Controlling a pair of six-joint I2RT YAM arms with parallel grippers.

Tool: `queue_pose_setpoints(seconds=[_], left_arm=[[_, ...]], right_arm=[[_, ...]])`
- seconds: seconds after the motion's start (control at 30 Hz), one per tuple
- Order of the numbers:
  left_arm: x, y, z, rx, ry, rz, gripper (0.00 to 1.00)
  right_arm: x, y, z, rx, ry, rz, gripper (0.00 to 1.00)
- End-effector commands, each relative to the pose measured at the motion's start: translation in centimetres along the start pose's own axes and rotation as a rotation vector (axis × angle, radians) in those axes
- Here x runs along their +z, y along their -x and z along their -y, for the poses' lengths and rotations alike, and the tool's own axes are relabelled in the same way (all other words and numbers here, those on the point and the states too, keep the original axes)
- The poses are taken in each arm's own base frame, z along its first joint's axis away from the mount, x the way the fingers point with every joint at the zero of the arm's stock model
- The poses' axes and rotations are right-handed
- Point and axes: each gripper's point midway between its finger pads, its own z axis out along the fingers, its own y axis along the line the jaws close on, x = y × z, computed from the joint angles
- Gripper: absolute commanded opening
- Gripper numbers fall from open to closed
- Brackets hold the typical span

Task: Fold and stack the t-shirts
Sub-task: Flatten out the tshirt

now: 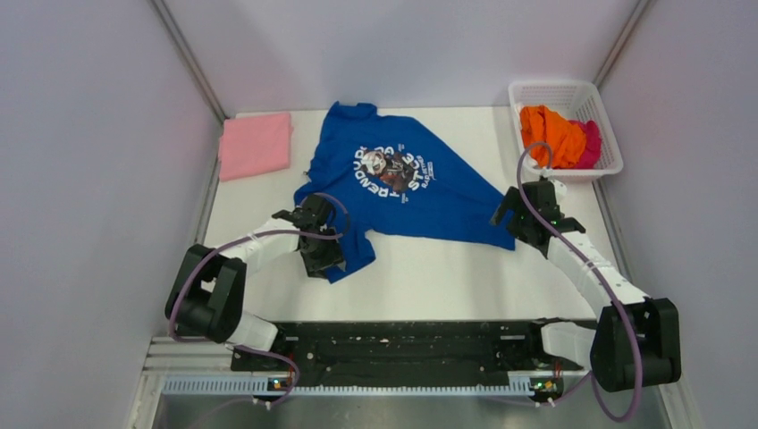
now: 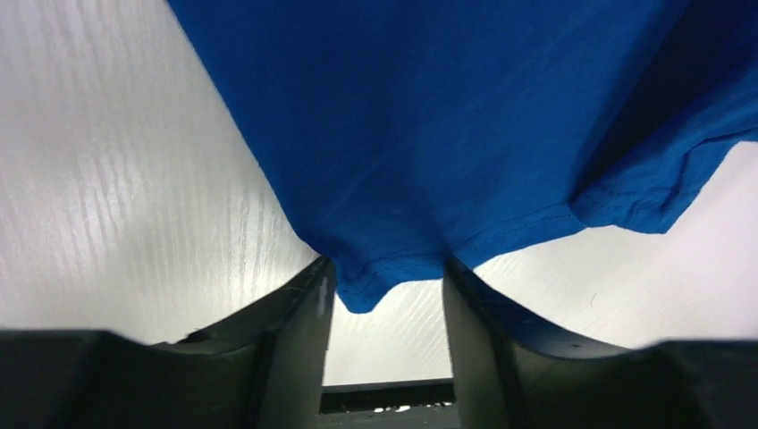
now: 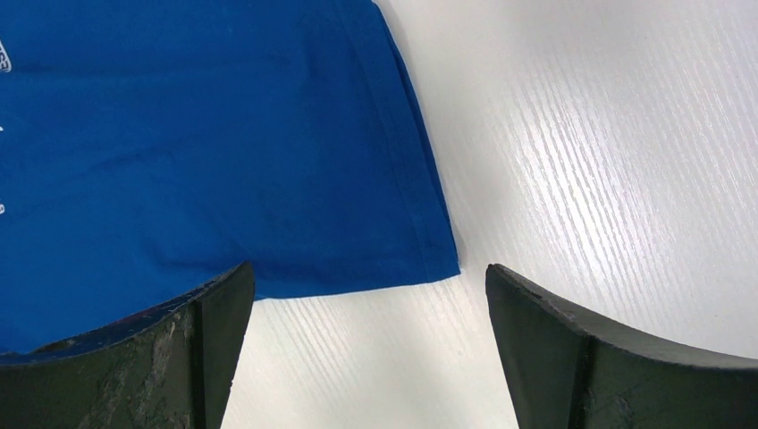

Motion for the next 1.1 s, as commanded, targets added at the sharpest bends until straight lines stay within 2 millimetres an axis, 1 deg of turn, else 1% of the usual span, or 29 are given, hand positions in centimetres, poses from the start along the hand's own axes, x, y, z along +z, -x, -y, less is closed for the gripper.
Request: queue_pose_setpoints(seconds=[0.0, 0.13, 0.17, 0.23, 0.27, 0.3, 0.47, 0.67, 0.73, 0.83, 0.9, 1.07], left_arm=[[1.9, 0.3, 0.3, 0.034, 0.028, 0.015, 0.46], [2.1, 0.0, -0.1, 0.056, 0.071, 0.013, 0.31], [2.1, -0.1, -0.2, 0.055, 0.075, 0.008, 0.25], [2.0, 0.2, -1.0, 0.049, 0.125, 0.03, 0.14], [1.9, 0.3, -1.1, 0.048, 0.137, 0.035, 0.05], [1.7, 0.3, -1.4, 0.043, 0.15, 0.04, 0.0], [0.3, 0.4, -1.7, 0.027, 0.151, 0.078, 0.0], [-1.5, 0.7, -1.3, -0.001, 0.121, 0.125, 0.0], [-2.0, 0.8, -1.2, -0.012, 0.106, 0.138, 0.0], [-2.6, 0.8, -0.8, -0.023, 0.083, 0.153, 0.0], [-2.9, 0.9, -0.7, -0.033, 0.072, 0.161, 0.0], [-3.8, 1.1, -0.5, -0.062, 0.049, 0.193, 0.0]], right_arm=[[0.3, -0.2, 0.9, 0.038, -0.043, 0.004, 0.99], [0.5, -0.9, 1.5, 0.053, -0.067, -0.007, 0.99], [0.5, -1.1, 1.7, 0.056, -0.074, -0.01, 0.99], [0.6, -1.3, 2.0, 0.06, -0.089, -0.013, 0.99], [0.6, -1.5, 2.3, 0.062, -0.099, -0.017, 0.99], [0.6, -1.6, 2.4, 0.064, -0.104, -0.02, 0.99], [0.9, -2.4, 3.4, 0.078, -0.151, -0.042, 0.99], [2.2, -3.7, 3.1, 0.07, -0.154, -0.115, 0.98], [2.7, -3.7, 2.9, 0.07, -0.149, -0.118, 0.92], [3.4, -3.6, 1.9, 0.071, -0.112, -0.129, 0.81], [3.7, -3.6, 1.6, 0.072, -0.101, -0.137, 0.77], [4.2, -4.2, 1.6, 0.066, -0.104, -0.159, 0.71]])
